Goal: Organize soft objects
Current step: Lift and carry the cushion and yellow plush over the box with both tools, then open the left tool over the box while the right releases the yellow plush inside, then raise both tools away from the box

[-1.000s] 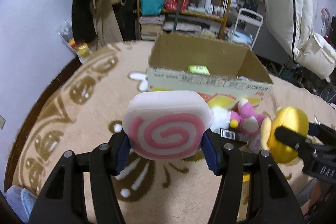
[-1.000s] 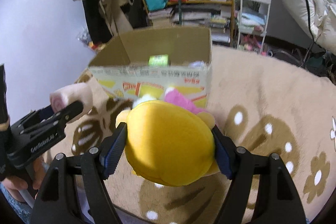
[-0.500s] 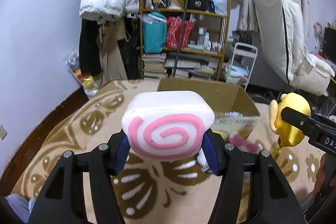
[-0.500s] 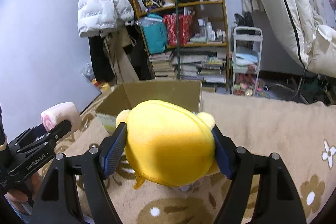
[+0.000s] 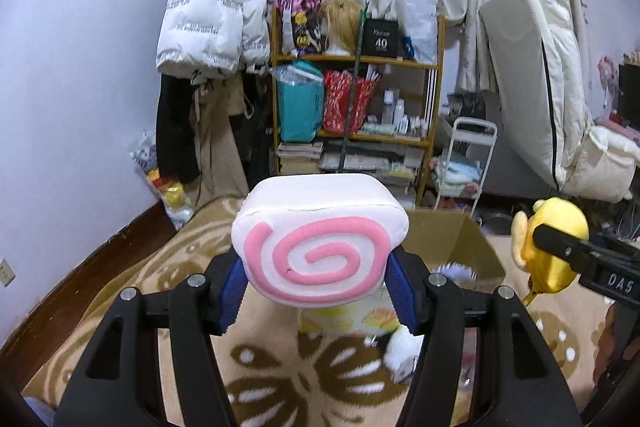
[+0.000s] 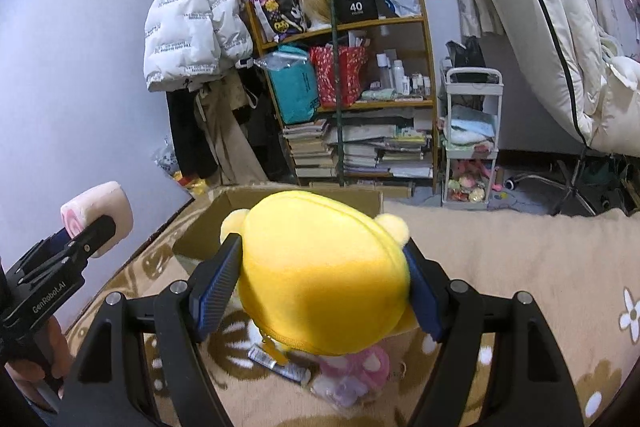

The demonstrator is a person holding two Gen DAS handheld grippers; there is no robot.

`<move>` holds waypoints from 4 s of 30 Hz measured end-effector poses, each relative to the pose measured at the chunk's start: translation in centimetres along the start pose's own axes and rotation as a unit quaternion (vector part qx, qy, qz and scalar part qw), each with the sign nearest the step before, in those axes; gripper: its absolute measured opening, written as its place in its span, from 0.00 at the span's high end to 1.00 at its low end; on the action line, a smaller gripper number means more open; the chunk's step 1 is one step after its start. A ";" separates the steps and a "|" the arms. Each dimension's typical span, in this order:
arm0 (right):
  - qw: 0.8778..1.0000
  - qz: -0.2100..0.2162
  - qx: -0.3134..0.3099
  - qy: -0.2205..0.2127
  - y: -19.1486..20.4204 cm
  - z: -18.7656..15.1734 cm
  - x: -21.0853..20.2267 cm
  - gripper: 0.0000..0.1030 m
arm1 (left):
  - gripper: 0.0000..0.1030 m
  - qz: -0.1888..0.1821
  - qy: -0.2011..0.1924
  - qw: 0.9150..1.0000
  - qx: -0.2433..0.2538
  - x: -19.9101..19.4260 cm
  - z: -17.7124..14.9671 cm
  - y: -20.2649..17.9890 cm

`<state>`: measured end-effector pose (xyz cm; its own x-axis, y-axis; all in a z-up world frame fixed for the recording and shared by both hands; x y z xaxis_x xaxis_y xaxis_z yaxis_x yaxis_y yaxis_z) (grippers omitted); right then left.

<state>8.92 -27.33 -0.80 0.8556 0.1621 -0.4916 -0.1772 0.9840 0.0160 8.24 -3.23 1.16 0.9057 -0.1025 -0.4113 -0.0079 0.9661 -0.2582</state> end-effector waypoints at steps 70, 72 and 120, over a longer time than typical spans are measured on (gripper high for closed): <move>0.995 0.064 0.023 0.076 -2.4 0.0 10.0 0.03 | 0.06 0.002 0.101 0.993 0.063 11.5 -2.1 -2.8; 0.995 0.063 0.024 0.079 -2.2 0.0 9.8 0.00 | 0.06 0.011 0.106 0.992 0.068 11.6 -2.5 -2.8; 0.983 0.035 0.061 0.168 -1.5 -6.6 -0.3 0.00 | 0.05 0.020 0.183 0.982 0.035 1.0 -5.7 -1.1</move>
<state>5.70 -29.36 -6.41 0.6313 0.2167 -0.7447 -0.1532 0.9761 0.1541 6.78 -5.73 -3.97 0.6924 -0.1295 -0.7098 0.0000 0.9838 -0.1794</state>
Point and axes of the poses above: each gripper's, at about its wrist camera, not at the fingertips, and x roughly the way its jaws point, y to its left, z to its top, the point moved 2 cm from there along x, roughly the way its jaws point, and after that the axes turned 15 degrees about -x, right-handed, at the moved point
